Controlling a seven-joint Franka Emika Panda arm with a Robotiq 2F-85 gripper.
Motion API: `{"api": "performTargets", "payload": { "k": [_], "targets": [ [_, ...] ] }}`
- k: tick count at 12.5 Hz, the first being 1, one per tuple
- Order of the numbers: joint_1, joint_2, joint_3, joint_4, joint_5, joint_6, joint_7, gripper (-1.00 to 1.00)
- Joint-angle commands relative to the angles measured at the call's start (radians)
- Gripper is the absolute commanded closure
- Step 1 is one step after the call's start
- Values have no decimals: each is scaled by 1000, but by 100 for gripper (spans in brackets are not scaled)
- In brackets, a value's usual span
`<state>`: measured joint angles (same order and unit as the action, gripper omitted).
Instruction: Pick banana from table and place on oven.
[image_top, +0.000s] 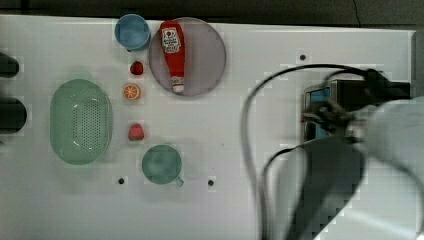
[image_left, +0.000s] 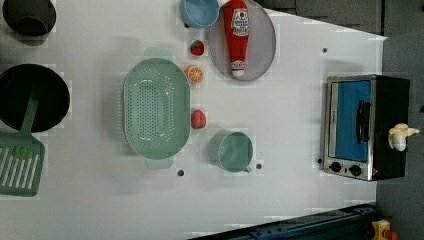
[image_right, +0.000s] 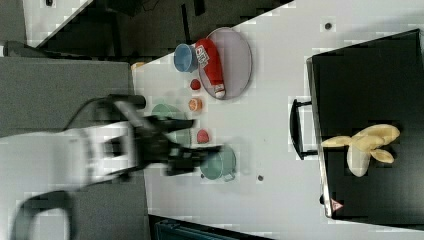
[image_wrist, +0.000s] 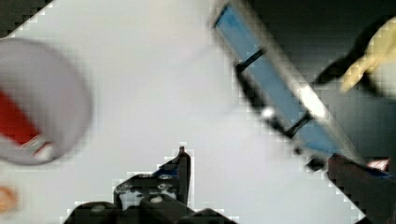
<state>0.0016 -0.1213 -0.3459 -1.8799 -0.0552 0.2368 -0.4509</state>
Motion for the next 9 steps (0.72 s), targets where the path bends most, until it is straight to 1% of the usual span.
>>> {"api": "performTargets", "payload": {
  "k": [1,3,5,9],
  "targets": [
    [45,-23,149,-1,-16,-29,391,-100],
    [45,-45,222,-1,-13,-62,497,-100],
    [45,-56,259,0,-8,-107,533,-100],
    [42,-71,256,0,-9,-109,537,-100]
  ]
}}
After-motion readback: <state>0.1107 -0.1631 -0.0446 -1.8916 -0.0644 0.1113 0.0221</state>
